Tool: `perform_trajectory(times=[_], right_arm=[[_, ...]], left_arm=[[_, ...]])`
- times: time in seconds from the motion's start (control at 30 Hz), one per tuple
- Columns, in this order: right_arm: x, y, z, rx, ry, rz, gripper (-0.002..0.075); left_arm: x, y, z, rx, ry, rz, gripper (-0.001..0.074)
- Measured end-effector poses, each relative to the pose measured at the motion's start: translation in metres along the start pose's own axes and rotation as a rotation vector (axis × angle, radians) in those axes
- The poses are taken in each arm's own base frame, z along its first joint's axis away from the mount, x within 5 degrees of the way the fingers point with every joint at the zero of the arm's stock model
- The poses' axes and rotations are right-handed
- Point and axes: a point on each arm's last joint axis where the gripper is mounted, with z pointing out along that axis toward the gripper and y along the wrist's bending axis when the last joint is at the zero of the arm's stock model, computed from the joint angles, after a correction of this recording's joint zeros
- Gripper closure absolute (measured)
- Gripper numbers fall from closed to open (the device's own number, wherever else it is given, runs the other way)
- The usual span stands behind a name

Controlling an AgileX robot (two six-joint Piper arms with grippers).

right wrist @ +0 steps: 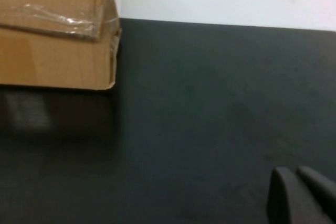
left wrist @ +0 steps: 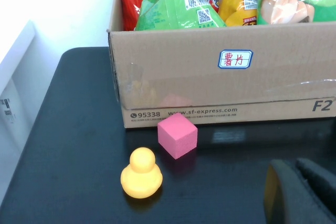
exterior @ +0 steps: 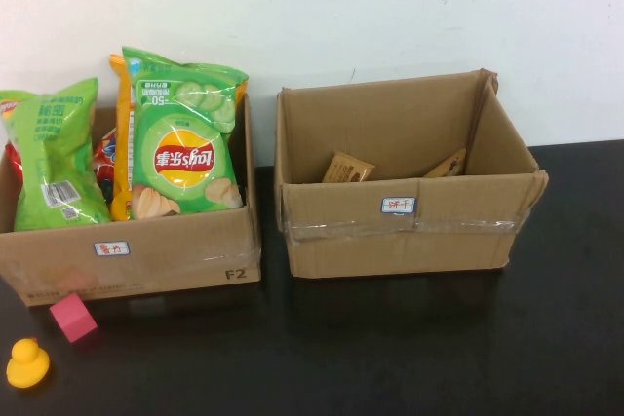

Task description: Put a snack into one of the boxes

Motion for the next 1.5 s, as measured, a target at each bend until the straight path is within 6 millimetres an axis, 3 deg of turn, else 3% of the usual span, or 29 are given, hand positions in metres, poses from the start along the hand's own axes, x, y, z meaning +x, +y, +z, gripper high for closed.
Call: perform_trajectory(times=[1.5], right_arm=[[-0.0002, 0.0023, 0.0000, -0.040, -0.004, -0.019, 0.0725]], left_arm=[[0.0000, 0.0000, 0.0000, 0.000, 0.000, -0.002, 0.0736]])
